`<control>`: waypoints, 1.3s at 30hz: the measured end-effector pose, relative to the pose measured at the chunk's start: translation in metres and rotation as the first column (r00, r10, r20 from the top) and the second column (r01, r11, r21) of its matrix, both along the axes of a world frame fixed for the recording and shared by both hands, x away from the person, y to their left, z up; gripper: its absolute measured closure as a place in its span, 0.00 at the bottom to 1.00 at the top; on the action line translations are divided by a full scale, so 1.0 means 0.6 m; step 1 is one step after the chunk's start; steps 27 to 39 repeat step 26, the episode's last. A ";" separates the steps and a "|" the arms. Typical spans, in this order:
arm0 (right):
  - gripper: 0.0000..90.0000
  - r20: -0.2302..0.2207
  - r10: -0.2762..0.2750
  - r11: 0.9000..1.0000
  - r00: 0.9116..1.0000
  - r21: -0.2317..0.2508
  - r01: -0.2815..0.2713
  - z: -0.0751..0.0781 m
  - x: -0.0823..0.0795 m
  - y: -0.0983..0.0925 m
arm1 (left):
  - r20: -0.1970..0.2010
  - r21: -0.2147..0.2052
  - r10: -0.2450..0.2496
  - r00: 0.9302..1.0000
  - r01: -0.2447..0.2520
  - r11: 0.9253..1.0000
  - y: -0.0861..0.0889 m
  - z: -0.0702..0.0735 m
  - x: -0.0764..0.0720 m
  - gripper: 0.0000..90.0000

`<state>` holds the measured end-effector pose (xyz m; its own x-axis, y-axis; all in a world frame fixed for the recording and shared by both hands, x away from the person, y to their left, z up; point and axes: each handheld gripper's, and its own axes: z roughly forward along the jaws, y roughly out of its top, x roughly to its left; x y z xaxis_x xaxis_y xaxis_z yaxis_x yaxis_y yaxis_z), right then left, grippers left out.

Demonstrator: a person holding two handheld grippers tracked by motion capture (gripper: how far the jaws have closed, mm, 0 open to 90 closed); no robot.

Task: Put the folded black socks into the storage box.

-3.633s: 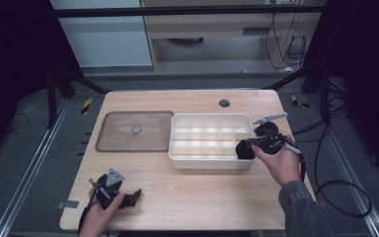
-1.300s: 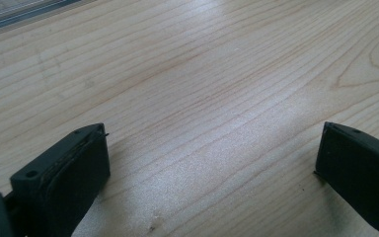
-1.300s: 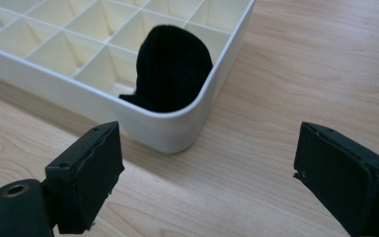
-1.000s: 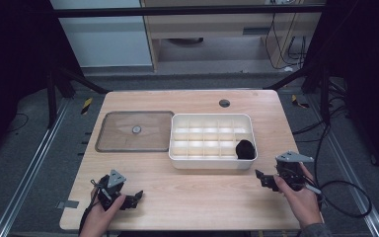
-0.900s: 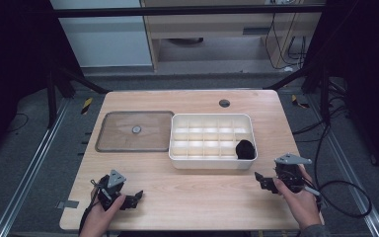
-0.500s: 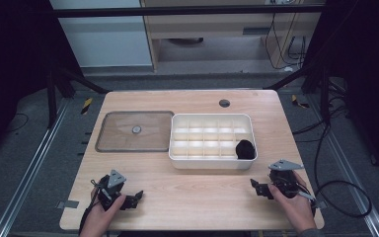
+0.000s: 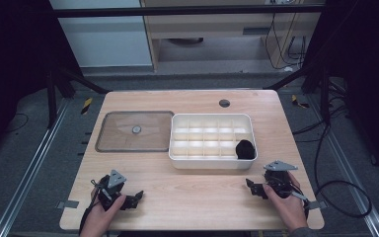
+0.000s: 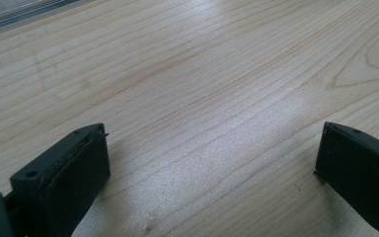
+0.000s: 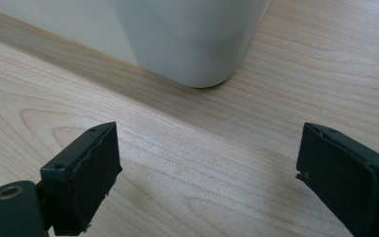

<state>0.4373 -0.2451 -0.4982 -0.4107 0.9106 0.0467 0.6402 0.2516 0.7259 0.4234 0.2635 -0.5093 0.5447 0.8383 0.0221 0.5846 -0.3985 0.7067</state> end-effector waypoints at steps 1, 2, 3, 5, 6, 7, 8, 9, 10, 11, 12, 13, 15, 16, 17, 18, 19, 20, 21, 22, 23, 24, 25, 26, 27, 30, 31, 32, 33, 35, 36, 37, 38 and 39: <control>0.11 0.001 -0.002 1.000 1.000 -0.005 0.002 -0.002 0.001 0.001 | 0.000 0.000 0.000 1.000 0.000 1.000 0.000 0.000 0.000 0.00; 0.11 0.004 -0.001 1.000 1.000 -0.010 0.001 -0.005 0.002 0.001 | -0.001 0.000 0.000 1.000 0.000 1.000 0.000 0.000 0.000 0.00; 0.11 -0.005 -0.004 1.000 1.000 -0.006 0.004 -0.005 0.002 0.002 | 0.000 0.000 0.000 1.000 0.000 1.000 0.000 0.000 0.000 0.00; 0.11 -0.005 -0.013 1.000 1.000 -0.007 0.013 -0.009 0.004 0.003 | -0.001 0.000 0.000 1.000 0.000 1.000 0.000 0.000 0.000 0.00; 0.10 -0.001 -0.013 1.000 1.000 -0.010 0.013 -0.012 0.005 0.003 | 0.001 -0.002 -0.001 1.000 0.001 1.000 0.000 0.000 0.000 0.00; 0.10 -0.007 -0.017 1.000 1.000 -0.006 0.017 -0.012 0.005 0.004 | 0.001 -0.002 -0.001 1.000 0.001 1.000 0.000 0.000 0.000 0.00; 0.10 -0.005 -0.017 1.000 1.000 -0.008 0.017 -0.015 0.006 0.004 | 0.001 -0.002 -0.001 1.000 0.001 1.000 0.000 0.000 0.000 0.00; 0.10 -0.010 -0.024 1.000 1.000 -0.011 0.023 -0.016 0.006 0.005 | 0.001 -0.002 -0.001 1.000 0.001 1.000 0.000 0.000 0.000 0.00; 0.10 -0.005 -0.026 1.000 1.000 -0.017 0.026 -0.017 0.007 0.005 | 0.001 -0.002 -0.001 1.000 0.001 1.000 0.000 0.000 0.000 0.00; 0.10 0.003 -0.025 0.999 1.000 -0.026 0.025 -0.018 0.008 0.005 | 0.001 -0.001 -0.001 1.000 0.001 1.000 0.000 0.000 0.000 0.00; 0.10 0.003 -0.028 0.999 1.000 -0.023 0.028 -0.018 0.008 0.005 | 0.001 -0.002 0.000 1.000 0.000 1.000 0.000 0.000 0.000 0.00; 0.10 0.001 -0.031 0.999 1.000 -0.011 0.031 -0.018 0.008 0.005 | 0.001 -0.002 0.000 1.000 0.000 1.000 0.000 0.000 0.000 0.00; 0.09 0.016 -0.028 0.999 0.999 -0.031 0.029 -0.021 0.009 0.005 | 0.001 -0.002 0.000 1.000 0.000 1.000 0.000 0.000 0.000 0.00; 0.08 0.017 -0.024 0.999 1.000 -0.037 0.025 -0.021 0.009 0.007 | 0.001 -0.002 0.000 1.000 0.000 1.000 0.000 0.000 0.000 0.00; 0.06 0.022 -0.017 0.999 1.000 -0.041 0.018 -0.023 0.008 0.008 | 0.001 -0.002 0.000 1.000 0.000 1.000 0.000 0.000 0.000 0.00; 0.06 0.028 -0.010 0.999 1.000 -0.044 0.011 -0.024 0.008 0.009 | 0.001 -0.001 0.000 1.000 0.000 1.000 0.000 0.000 0.000 0.00; 0.06 0.027 -0.007 0.999 1.000 -0.044 0.008 -0.024 0.008 0.009 | 0.001 -0.001 -0.001 1.000 0.001 1.000 0.000 0.000 0.000 0.00; 0.06 0.028 -0.006 0.999 1.000 -0.046 0.007 -0.025 0.008 0.008 | 0.001 -0.001 -0.001 1.000 0.001 1.000 0.000 0.000 0.000 0.00; 0.06 0.028 -0.003 0.999 1.000 -0.046 0.004 -0.024 0.008 0.008 | 0.001 -0.002 0.000 1.000 0.000 1.000 0.000 0.000 0.000 0.00; 0.05 0.027 -0.005 0.999 1.000 -0.046 0.006 -0.025 0.008 0.009 | 0.000 0.000 0.000 1.000 0.000 1.000 0.000 0.000 0.000 0.00; 0.05 0.026 -0.005 0.999 1.000 -0.044 0.006 -0.024 0.007 0.009 | 0.000 0.000 0.000 1.000 0.000 1.000 0.000 0.000 0.000 0.00; 0.05 0.025 -0.005 0.999 1.000 -0.044 0.007 -0.024 0.007 0.009 | 0.000 -0.001 0.000 1.000 0.000 1.000 0.000 0.000 0.000 0.00; 0.05 0.027 -0.005 0.999 1.000 -0.045 0.006 -0.024 0.008 0.009 | -0.001 0.002 -0.005 1.000 0.005 1.000 0.000 0.000 0.000 0.00; 0.05 0.025 -0.009 0.999 1.000 -0.044 0.010 -0.024 0.008 0.010 | 0.001 -0.004 -0.003 1.000 0.003 1.000 -0.001 0.000 0.000 0.00; 0.05 0.025 -0.009 0.999 1.000 -0.044 0.010 -0.024 0.008 0.010 | 0.001 -0.004 -0.003 1.000 0.003 1.000 -0.001 0.000 0.000 0.00; 0.05 0.025 -0.009 0.999 1.000 -0.044 0.010 -0.024 0.008 0.010 | 0.001 -0.004 -0.003 1.000 0.003 1.000 -0.001 0.000 0.000 0.00; 0.05 0.025 -0.009 0.999 1.000 -0.044 0.010 -0.024 0.008 0.010 | 0.001 -0.004 -0.003 1.000 0.003 1.000 -0.001 0.000 0.000 0.00; 0.05 0.025 -0.009 0.999 1.000 -0.044 0.010 -0.024 0.008 0.010 | 0.001 -0.004 -0.003 1.000 0.003 1.000 -0.001 0.000 0.000 0.00; 0.05 0.025 -0.009 0.999 1.000 -0.044 0.010 -0.024 0.008 0.010 | 0.001 -0.004 -0.003 1.000 0.003 1.000 -0.001 0.000 0.000 0.00; 0.05 0.025 -0.009 0.999 1.000 -0.044 0.010 -0.024 0.008 0.010 | 0.001 -0.004 -0.003 1.000 0.003 1.000 -0.001 0.000 0.000 0.00; 0.05 0.025 -0.009 0.999 1.000 -0.044 0.010 -0.024 0.008 0.010 | 0.001 -0.004 -0.003 1.000 0.003 1.000 -0.001 0.000 0.000 0.00; 0.05 0.025 -0.009 0.999 1.000 -0.044 0.010 -0.024 0.008 0.010 | 0.001 -0.004 -0.003 1.000 0.003 1.000 -0.001 0.000 0.000 0.00; 0.05 0.025 -0.009 0.999 1.000 -0.044 0.010 -0.024 0.008 0.010 | 0.001 -0.004 -0.003 1.000 0.003 1.000 -0.001 0.000 0.000 0.00; 0.05 0.025 -0.009 0.999 1.000 -0.044 0.010 -0.024 0.008 0.010 | 0.001 -0.004 -0.003 1.000 0.003 1.000 -0.001 0.000 0.000 0.00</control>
